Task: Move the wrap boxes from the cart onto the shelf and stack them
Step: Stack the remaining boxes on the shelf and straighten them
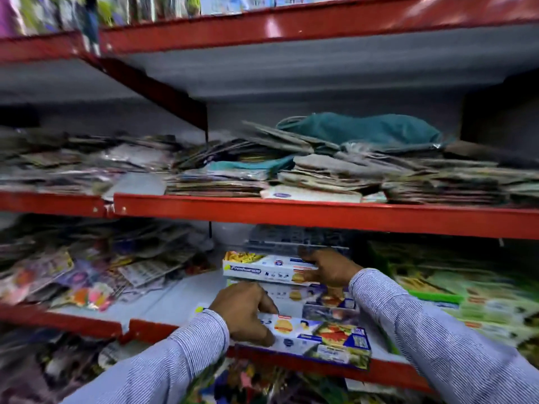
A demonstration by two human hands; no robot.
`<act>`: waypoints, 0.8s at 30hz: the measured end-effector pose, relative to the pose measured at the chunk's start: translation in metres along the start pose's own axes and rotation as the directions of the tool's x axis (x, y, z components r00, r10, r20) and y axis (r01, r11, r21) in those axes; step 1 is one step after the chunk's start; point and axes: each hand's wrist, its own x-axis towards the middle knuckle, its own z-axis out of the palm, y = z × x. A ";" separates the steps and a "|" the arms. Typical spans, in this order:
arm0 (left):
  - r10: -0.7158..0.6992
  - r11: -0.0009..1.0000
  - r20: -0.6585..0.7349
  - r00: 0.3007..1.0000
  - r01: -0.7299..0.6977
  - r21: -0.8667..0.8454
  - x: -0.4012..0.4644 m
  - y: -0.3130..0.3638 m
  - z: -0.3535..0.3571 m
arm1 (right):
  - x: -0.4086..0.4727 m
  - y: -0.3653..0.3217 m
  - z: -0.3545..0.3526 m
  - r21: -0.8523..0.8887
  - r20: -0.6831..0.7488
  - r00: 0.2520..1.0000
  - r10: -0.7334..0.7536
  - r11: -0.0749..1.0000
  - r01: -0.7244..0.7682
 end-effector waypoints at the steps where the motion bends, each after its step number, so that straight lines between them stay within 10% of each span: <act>1: 0.005 1.000 0.000 1.000 -0.005 -0.005 0.006 -0.003 -0.001 | 0.007 0.004 0.001 0.010 0.026 1.000 0.007 1.000 -0.008; 24: -0.027 0.991 -0.079 0.996 0.016 -0.135 0.132 -0.015 -0.015 | 0.026 0.045 -0.016 0.165 -0.067 0.994 0.091 0.983 -0.079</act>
